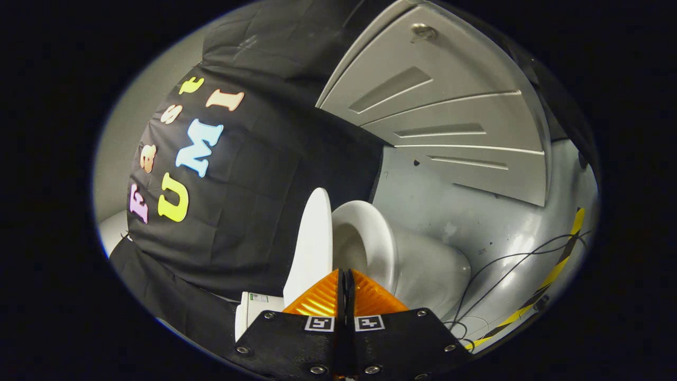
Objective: Open the toilet lid.
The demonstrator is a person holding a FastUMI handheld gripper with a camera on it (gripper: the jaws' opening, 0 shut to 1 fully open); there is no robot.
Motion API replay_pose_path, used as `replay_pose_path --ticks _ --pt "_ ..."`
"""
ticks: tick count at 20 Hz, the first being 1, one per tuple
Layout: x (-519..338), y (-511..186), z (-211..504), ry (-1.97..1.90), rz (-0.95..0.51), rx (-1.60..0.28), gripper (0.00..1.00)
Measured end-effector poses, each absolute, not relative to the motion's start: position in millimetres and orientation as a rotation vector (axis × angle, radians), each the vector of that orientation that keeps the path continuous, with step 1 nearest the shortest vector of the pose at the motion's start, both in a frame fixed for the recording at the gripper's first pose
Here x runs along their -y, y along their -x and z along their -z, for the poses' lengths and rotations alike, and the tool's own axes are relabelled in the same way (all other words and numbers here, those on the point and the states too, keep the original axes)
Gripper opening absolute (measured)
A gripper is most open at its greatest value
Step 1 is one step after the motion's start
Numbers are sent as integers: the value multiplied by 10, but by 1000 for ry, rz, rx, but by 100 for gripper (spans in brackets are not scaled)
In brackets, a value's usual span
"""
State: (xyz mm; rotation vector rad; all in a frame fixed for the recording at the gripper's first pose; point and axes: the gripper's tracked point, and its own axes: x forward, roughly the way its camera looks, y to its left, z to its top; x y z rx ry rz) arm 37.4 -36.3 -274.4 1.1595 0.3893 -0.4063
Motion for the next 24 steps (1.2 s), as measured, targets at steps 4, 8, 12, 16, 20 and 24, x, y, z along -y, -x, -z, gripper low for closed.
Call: replay_pose_path --ticks 4,8,12,16,20,24 --pt "327 -432 2463 -1114 393 -378 0" --pt "216 -524 2071 -1052 347 -348 0" --pt "64 -619 1693 -964 298 -334 0" --pt "-94 -699 1386 -905 258 -314 0" --pt "-249 -765 1143 -837 234 -303 0" --pt "-406 -832 930 -753 218 -296 0"
